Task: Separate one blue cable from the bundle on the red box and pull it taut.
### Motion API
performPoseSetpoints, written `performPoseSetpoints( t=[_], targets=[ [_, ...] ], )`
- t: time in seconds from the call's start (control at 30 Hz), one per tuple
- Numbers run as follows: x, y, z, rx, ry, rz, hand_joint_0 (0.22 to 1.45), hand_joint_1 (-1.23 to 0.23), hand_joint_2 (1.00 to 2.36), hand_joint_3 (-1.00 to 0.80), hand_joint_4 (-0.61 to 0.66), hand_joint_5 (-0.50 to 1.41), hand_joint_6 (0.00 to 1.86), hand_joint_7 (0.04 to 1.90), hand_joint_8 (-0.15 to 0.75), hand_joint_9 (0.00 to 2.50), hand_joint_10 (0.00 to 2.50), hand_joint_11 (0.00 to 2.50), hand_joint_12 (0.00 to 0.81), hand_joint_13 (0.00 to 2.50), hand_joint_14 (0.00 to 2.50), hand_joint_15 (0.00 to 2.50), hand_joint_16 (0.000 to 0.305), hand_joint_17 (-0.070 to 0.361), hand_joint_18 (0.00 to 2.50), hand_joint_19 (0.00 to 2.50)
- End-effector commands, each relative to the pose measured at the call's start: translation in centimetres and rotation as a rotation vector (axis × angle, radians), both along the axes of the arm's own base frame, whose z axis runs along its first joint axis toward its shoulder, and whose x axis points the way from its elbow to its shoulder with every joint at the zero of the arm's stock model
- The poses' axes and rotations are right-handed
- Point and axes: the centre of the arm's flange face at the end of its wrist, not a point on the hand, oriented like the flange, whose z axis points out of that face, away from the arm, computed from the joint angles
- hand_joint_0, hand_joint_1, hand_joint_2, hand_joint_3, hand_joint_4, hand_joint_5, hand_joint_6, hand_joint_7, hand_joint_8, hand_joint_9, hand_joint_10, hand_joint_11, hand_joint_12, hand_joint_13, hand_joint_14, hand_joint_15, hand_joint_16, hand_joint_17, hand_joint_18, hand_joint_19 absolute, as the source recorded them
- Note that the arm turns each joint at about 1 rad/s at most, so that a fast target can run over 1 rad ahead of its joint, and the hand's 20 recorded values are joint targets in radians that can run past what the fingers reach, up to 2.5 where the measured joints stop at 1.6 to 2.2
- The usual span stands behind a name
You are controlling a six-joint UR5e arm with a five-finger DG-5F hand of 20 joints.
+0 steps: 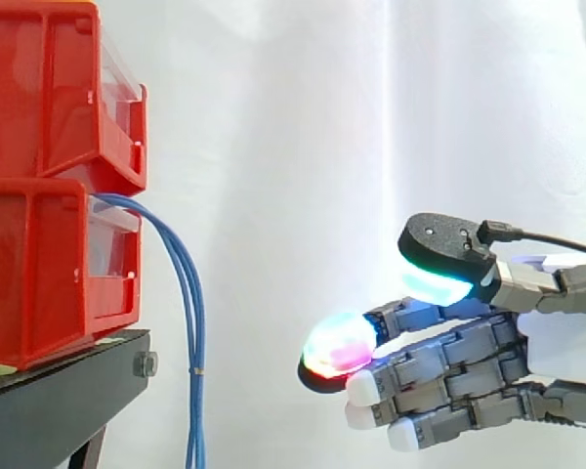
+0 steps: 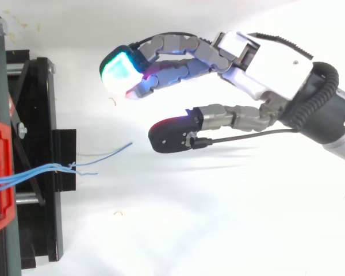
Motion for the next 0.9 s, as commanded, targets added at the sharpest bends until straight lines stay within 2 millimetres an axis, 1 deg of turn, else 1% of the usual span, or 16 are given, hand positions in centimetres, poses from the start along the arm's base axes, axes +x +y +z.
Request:
performPoseSetpoints(
  t=[0.0, 0.07, 0.77, 0.87],
  targets=[
    [0.7, 0.2, -0.8, 0.004, -0.011, 0.001, 0.56, -0.63, 1.0, -0.5, 0.26, -0.16, 0.5, 0.72, 0.285, 0.81, 0.01, 0.26, 0.309, 0.61, 0.01, 0.25, 0.039, 0.087, 0.55, 0.33],
    [1.0, 0.3, -0.7, 0.002, -0.011, 0.001, 0.56, -0.63, 1.0, -0.5, 0.25, -0.16, 0.5, 0.72, 0.287, 0.81, 0.01, 0.26, 0.309, 0.61, 0.01, 0.24, 0.039, 0.087, 0.55, 0.33],
    [1.1, 0.1, -0.6, -0.034, -0.007, -0.009, 0.56, -0.63, 1.0, -0.5, 0.25, -0.16, 0.5, 0.73, 0.286, 0.81, 0.01, 0.26, 0.309, 0.61, 0.01, 0.24, 0.039, 0.087, 0.55, 0.33],
    [1.5, -0.1, -1.7, -0.029, -0.006, -0.01, 0.56, -0.63, 1.0, -0.5, 0.25, -0.16, 0.5, 0.72, 0.284, 0.81, 0.01, 0.26, 0.309, 0.61, 0.01, 0.25, 0.039, 0.087, 0.55, 0.32]
  ],
)
